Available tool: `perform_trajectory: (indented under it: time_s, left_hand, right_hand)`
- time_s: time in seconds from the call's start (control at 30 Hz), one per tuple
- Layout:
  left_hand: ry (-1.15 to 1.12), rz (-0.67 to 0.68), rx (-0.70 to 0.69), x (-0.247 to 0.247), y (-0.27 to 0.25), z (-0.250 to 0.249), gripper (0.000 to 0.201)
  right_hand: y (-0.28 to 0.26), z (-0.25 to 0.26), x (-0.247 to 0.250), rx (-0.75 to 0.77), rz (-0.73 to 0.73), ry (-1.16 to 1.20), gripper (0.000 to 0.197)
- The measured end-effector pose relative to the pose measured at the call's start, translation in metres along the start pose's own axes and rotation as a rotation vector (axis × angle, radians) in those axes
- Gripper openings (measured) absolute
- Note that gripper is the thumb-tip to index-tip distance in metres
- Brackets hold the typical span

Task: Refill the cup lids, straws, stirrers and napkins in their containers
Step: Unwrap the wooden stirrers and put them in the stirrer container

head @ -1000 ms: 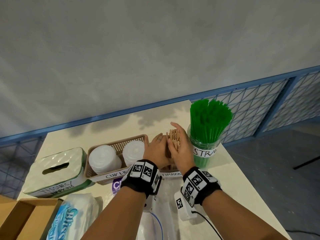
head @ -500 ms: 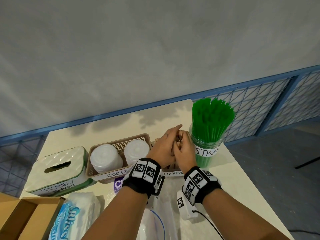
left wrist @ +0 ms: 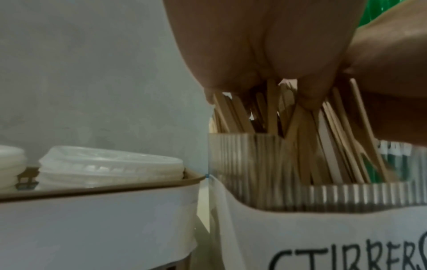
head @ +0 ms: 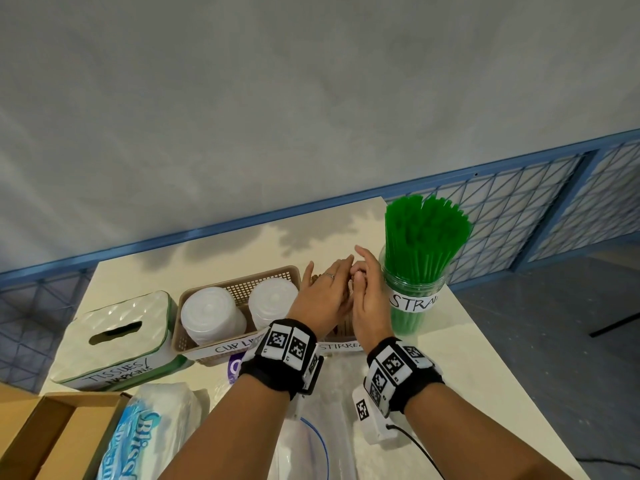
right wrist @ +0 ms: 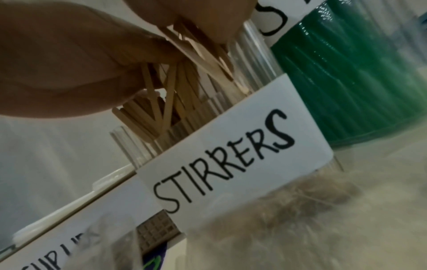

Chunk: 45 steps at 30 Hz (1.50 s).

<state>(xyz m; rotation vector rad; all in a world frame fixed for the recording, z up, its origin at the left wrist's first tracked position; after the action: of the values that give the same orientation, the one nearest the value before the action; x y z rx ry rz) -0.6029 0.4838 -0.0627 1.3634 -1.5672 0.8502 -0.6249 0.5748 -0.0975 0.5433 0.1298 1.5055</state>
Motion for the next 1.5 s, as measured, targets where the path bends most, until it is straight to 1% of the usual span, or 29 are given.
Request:
perform_trajectory:
  time_s: [0.07, 0.1, 0.13, 0.23, 0.3, 0.33, 0.37, 0.4, 0.43, 0.5, 0.53, 0.57, 0.6, 0.67, 0.7, 0.77, 0.83, 0.87, 0.93, 1.0, 1.03, 1.1, 1.17, 1.2, 1.27, 1.33, 1.4, 1.43, 1.5]
  left_hand:
    - [0.071, 0.009, 0.009, -0.004, -0.002, 0.002, 0.072]
    - [0.076, 0.002, 0.007, -0.006, -0.003, 0.003, 0.080]
    - [0.060, -0.012, 0.009, -0.009, -0.005, 0.004, 0.082]
    - [-0.026, -0.067, 0.060, -0.014, -0.010, 0.005, 0.075]
    - [-0.115, -0.115, 0.135, -0.013, -0.012, 0.004, 0.063]
    - [-0.207, -0.159, 0.183, -0.010, -0.014, 0.004, 0.056]
    - [-0.313, -0.213, 0.222, -0.008, -0.015, 0.004, 0.057]
    - [-0.412, -0.255, 0.241, -0.006, -0.016, 0.004, 0.063]
    - [-0.474, -0.275, 0.227, -0.005, -0.017, 0.004, 0.070]
    - [-0.492, -0.283, 0.127, -0.005, -0.020, 0.003, 0.083]
    - [-0.477, -0.288, 0.069, -0.005, -0.020, 0.003, 0.085]
    - [-0.458, -0.286, 0.034, -0.005, -0.019, 0.002, 0.081]
    - [-0.437, -0.269, 0.029, -0.005, -0.017, 0.002, 0.074]
    - [-0.354, -0.222, 0.065, -0.006, -0.013, 0.002, 0.056]
    - [-0.326, -0.213, 0.089, -0.007, -0.012, 0.002, 0.048]
    - [-0.361, -0.238, 0.140, -0.006, -0.011, 0.003, 0.042]
    - [-0.449, -0.272, 0.192, -0.004, -0.011, 0.003, 0.042]
    - [-0.490, -0.285, 0.209, -0.003, -0.010, 0.004, 0.042]
    - [-0.595, -0.305, 0.213, -0.004, -0.009, 0.004, 0.046]
    - [-0.707, -0.326, 0.201, -0.004, -0.009, 0.004, 0.059]
    - [-0.718, -0.323, 0.192, -0.004, -0.009, 0.005, 0.064]
    - [-0.605, -0.284, 0.175, -0.006, -0.008, 0.006, 0.065]
    - [-0.438, -0.226, 0.150, -0.009, -0.006, 0.007, 0.055]
    - [-0.389, -0.207, 0.137, -0.010, -0.005, 0.006, 0.050]
    - [-0.339, -0.168, 0.122, -0.010, -0.004, 0.006, 0.046]
    - [-0.290, -0.116, 0.108, -0.011, -0.004, 0.006, 0.055]
    - [-0.228, -0.068, 0.091, -0.010, -0.005, 0.005, 0.063]
    - [-0.190, -0.046, 0.082, -0.010, -0.004, 0.005, 0.061]
    - [-0.147, -0.003, 0.080, -0.008, -0.004, 0.006, 0.054]
  right_hand:
    - [-0.002, -0.003, -0.002, -0.063, 0.032, 0.063, 0.038]
    - [-0.003, -0.002, -0.002, -0.065, 0.043, 0.056, 0.037]
    - [-0.005, 0.001, -0.001, -0.055, 0.044, 0.036, 0.035]
    - [-0.010, 0.008, 0.004, 0.062, -0.002, -0.069, 0.038]
    - [-0.011, 0.008, 0.006, 0.079, -0.025, -0.112, 0.037]
    - [-0.011, 0.007, 0.007, 0.067, -0.016, -0.119, 0.034]
    - [-0.011, 0.006, 0.008, 0.060, 0.005, -0.125, 0.034]
    - [-0.011, 0.007, 0.008, 0.068, 0.032, -0.136, 0.037]
    - [-0.011, 0.007, 0.008, 0.091, 0.063, -0.160, 0.043]
    - [-0.011, 0.007, 0.007, 0.152, 0.106, -0.277, 0.048]
    - [-0.010, 0.006, 0.005, 0.166, 0.121, -0.348, 0.046]
    - [-0.008, 0.006, 0.004, 0.156, 0.142, -0.411, 0.044]
    - [-0.007, 0.006, 0.003, 0.126, 0.171, -0.464, 0.047]
    - [-0.006, 0.006, 0.000, 0.065, 0.240, -0.527, 0.059]
    - [-0.006, 0.005, -0.001, 0.039, 0.266, -0.535, 0.059]
    - [-0.004, 0.004, 0.000, 0.009, 0.269, -0.524, 0.049]
    - [-0.002, 0.003, 0.001, 0.002, 0.247, -0.513, 0.039]
    - [-0.002, 0.002, 0.001, 0.003, 0.243, -0.511, 0.038]
    - [-0.003, 0.002, 0.002, 0.012, 0.252, -0.480, 0.044]
    - [-0.005, 0.006, 0.004, 0.064, 0.255, -0.437, 0.054]
    - [-0.005, 0.007, 0.005, 0.105, 0.248, -0.428, 0.056]
    - [-0.006, 0.006, 0.003, 0.145, 0.234, -0.433, 0.052]
    - [-0.005, 0.004, 0.001, 0.108, 0.247, -0.463, 0.050]
    - [-0.005, 0.004, 0.000, 0.089, 0.266, -0.483, 0.053]
    - [-0.006, 0.003, 0.000, 0.055, 0.286, -0.493, 0.069]
    - [-0.006, 0.002, 0.000, 0.039, 0.277, -0.475, 0.075]
    - [-0.005, 0.001, 0.000, 0.038, 0.260, -0.468, 0.073]
    - [-0.004, 0.000, 0.000, 0.031, 0.254, -0.458, 0.069]
    - [-0.003, 0.000, -0.001, 0.005, 0.246, -0.403, 0.053]
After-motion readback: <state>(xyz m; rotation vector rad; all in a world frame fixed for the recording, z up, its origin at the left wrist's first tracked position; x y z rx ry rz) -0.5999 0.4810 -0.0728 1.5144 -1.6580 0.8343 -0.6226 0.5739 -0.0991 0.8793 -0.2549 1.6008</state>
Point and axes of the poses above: each hand's wrist, its own y-axis towards the middle knuckle, its own x-axis out of the back of the hand, z = x × y, the point moved 3 cm from there along y, towards the middle knuckle, and after that the axes turned 9 degrees about -y, right-handed, at the moved point
